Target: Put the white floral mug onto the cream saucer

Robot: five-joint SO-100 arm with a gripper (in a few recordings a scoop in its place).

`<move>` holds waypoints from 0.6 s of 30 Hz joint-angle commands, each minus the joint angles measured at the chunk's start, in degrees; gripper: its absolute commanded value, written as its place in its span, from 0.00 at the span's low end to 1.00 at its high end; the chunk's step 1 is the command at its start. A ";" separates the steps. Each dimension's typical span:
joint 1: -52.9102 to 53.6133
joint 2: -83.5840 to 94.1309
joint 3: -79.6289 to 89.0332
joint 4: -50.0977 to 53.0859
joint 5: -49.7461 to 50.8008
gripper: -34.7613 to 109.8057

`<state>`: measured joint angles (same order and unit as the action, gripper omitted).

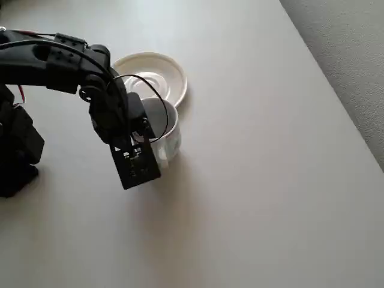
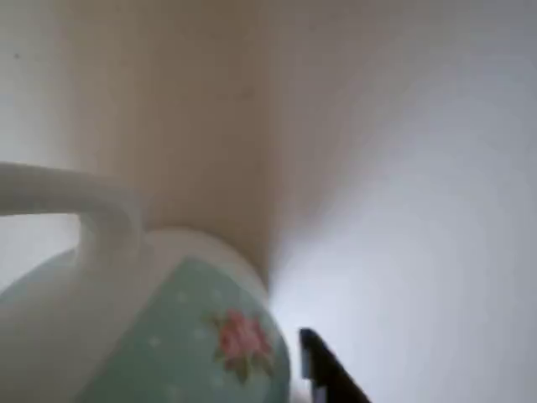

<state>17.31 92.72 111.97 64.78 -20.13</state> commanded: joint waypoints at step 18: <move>2.90 -4.75 -4.92 0.44 -2.11 0.23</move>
<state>18.81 89.38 108.19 63.63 -21.45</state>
